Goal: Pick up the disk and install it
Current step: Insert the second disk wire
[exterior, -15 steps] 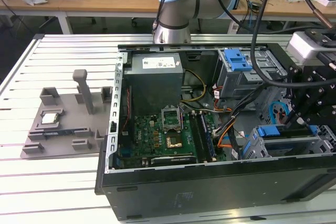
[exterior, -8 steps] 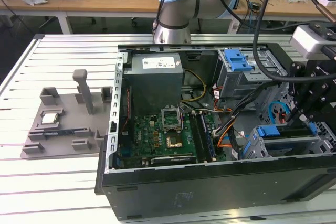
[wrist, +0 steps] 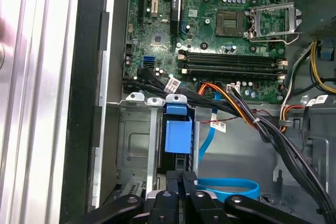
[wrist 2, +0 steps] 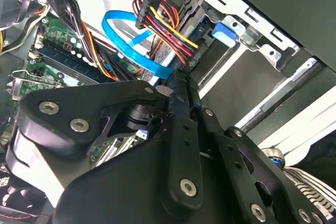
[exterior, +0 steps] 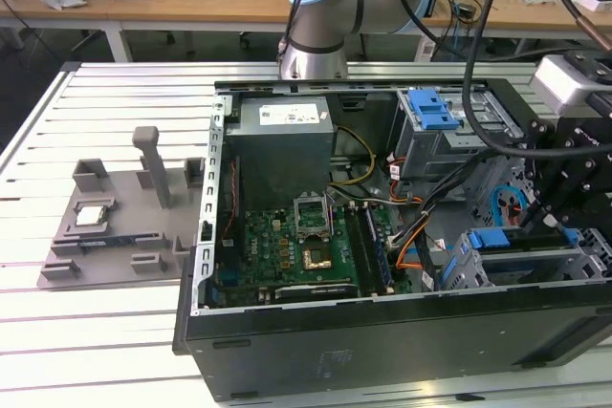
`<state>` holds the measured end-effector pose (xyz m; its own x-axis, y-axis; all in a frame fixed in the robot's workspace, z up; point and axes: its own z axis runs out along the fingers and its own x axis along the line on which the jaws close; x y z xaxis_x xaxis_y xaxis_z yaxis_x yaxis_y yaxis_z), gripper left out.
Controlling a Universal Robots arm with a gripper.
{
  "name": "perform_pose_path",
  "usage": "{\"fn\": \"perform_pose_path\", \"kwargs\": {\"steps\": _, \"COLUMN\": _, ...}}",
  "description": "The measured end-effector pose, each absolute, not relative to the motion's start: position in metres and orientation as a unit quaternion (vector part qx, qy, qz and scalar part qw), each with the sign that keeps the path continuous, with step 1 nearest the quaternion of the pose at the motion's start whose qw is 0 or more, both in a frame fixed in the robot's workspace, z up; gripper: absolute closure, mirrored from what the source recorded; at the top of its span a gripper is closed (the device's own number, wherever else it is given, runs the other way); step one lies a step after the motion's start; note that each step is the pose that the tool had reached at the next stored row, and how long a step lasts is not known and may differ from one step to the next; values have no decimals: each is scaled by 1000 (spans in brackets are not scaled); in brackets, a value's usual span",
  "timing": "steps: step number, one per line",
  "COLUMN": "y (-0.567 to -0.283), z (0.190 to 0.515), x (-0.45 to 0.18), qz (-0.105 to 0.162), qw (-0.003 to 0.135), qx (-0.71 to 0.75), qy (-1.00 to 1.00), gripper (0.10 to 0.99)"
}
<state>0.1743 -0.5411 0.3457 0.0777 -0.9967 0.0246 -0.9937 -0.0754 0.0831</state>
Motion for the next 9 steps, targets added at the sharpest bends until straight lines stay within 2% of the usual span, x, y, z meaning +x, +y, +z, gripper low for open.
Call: {"fn": "perform_pose_path", "kwargs": {"steps": 9, "y": -541, "z": 343, "x": 174, "qz": -21, "qw": 38, "qx": 733, "qy": -678, "gripper": 925}}
